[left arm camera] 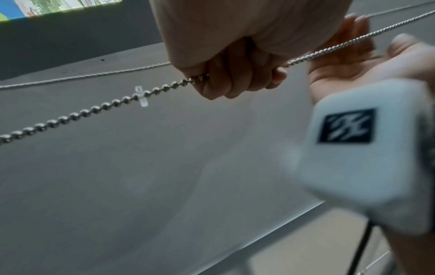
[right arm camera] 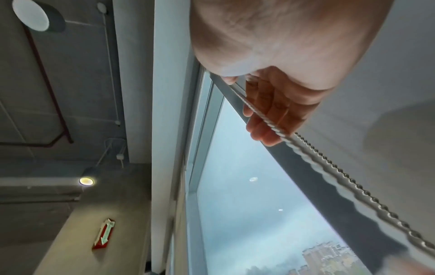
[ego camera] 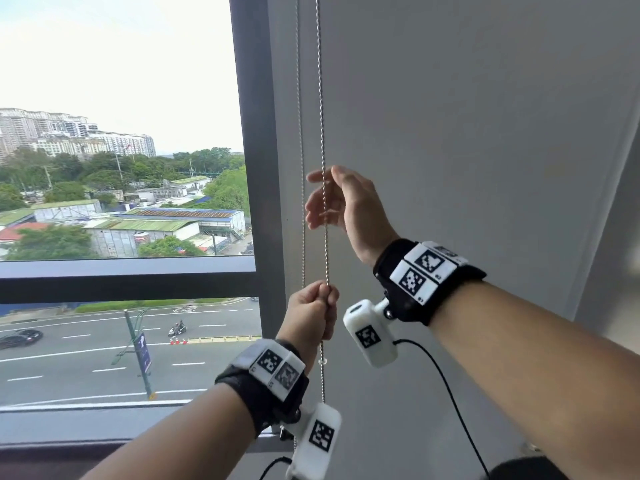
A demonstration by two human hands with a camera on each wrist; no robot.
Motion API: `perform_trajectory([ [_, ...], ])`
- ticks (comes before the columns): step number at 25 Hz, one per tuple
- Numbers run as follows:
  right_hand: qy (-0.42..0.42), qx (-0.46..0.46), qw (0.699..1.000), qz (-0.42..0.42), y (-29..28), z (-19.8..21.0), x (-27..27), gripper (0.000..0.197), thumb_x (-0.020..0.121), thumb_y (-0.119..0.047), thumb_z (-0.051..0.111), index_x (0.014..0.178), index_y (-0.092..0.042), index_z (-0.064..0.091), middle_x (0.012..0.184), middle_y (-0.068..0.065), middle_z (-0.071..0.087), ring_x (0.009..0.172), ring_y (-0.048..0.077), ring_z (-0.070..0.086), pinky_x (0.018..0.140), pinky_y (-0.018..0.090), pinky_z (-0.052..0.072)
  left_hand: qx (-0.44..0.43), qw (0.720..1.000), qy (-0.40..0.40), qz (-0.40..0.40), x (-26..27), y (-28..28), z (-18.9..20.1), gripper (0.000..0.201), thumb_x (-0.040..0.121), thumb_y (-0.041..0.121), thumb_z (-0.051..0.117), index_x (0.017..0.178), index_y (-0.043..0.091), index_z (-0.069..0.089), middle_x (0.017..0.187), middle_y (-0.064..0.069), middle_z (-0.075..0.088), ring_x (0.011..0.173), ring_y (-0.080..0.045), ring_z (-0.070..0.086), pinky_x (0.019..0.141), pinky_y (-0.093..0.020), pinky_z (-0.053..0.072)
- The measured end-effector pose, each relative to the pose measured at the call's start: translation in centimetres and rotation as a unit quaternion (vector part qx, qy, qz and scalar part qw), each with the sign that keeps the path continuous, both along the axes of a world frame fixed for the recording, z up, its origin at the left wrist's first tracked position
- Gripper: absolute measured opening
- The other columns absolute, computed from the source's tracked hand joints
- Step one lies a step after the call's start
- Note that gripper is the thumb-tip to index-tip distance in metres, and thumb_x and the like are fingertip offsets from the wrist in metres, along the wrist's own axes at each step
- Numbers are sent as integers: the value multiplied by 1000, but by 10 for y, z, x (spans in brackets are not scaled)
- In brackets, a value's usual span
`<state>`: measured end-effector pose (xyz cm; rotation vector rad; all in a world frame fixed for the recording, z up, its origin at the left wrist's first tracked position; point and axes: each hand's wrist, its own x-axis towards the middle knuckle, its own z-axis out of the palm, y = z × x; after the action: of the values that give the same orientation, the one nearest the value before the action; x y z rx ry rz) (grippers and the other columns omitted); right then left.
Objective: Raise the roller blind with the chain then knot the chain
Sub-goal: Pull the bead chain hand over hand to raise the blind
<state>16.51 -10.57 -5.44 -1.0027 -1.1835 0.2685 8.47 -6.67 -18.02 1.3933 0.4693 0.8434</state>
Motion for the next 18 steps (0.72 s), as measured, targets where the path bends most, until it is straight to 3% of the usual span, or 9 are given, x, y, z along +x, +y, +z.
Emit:
perform_trajectory([
  [2, 44, -3, 998, 34, 4, 10, -9, 35, 102, -25, 29, 80, -9, 53, 56, 7, 44, 44, 18, 35, 43, 26, 32, -7, 1000, 20, 8, -1, -2, -10, 45, 94, 4, 30, 56, 18, 47, 46, 3, 31, 39, -9, 22, 45, -23, 12],
  [5, 95, -18, 994, 50, 9, 11, -18, 40, 103, -29, 29, 64, -21, 32, 46, -9, 27, 35, 9, 16, 42, 16, 14, 5, 1000, 26, 3, -2, -5, -10, 38, 94, 12, 42, 57, 16, 50, 49, 2, 39, 43, -12, 31, 42, -20, 22],
  [7, 107, -22, 993, 48, 10, 10, -23, 41, 103, -30, 30, 62, -22, 30, 44, -11, 25, 34, 8, 14, 43, 15, 12, -2, 1000, 18, -12, -5, -4, -8, 28, 94, 15, 45, 66, 12, 51, 53, 0, 44, 45, -12, 36, 42, -19, 29],
  [11, 112, -14, 993, 46, 11, 7, -24, 40, 102, -31, 30, 63, -22, 29, 49, -8, 23, 36, 8, 12, 43, 15, 12, -28, 999, 12, -42, -12, 5, -9, 34, 96, 21, 44, 74, 11, 68, 68, -6, 62, 53, -16, 51, 50, -24, 42],
  [15, 103, -7, 994, 45, 12, -10, -22, 41, 102, -31, 30, 62, -23, 30, 49, -6, 23, 36, 9, 12, 42, 16, 12, -73, 992, -50, -90, -16, 18, -3, 38, 98, 22, 35, 104, -3, 63, 94, -18, 70, 82, -29, 66, 83, -41, 49],
  [16, 103, -8, 994, 47, 11, -17, -21, 40, 102, -30, 30, 62, -23, 31, 49, -7, 23, 36, 9, 13, 41, 16, 11, -75, 990, -67, -97, -16, 22, 4, 40, 98, 24, 33, 106, -3, 61, 96, -19, 69, 86, -29, 66, 86, -42, 48],
  [18, 105, -9, 993, 47, 11, -35, -19, 40, 102, -29, 30, 63, -21, 32, 48, -6, 24, 35, 8, 15, 39, 15, 14, -65, 989, -94, -96, -18, 27, 21, 40, 98, 27, 33, 99, 0, 62, 86, -13, 70, 81, -26, 64, 82, -36, 48],
])
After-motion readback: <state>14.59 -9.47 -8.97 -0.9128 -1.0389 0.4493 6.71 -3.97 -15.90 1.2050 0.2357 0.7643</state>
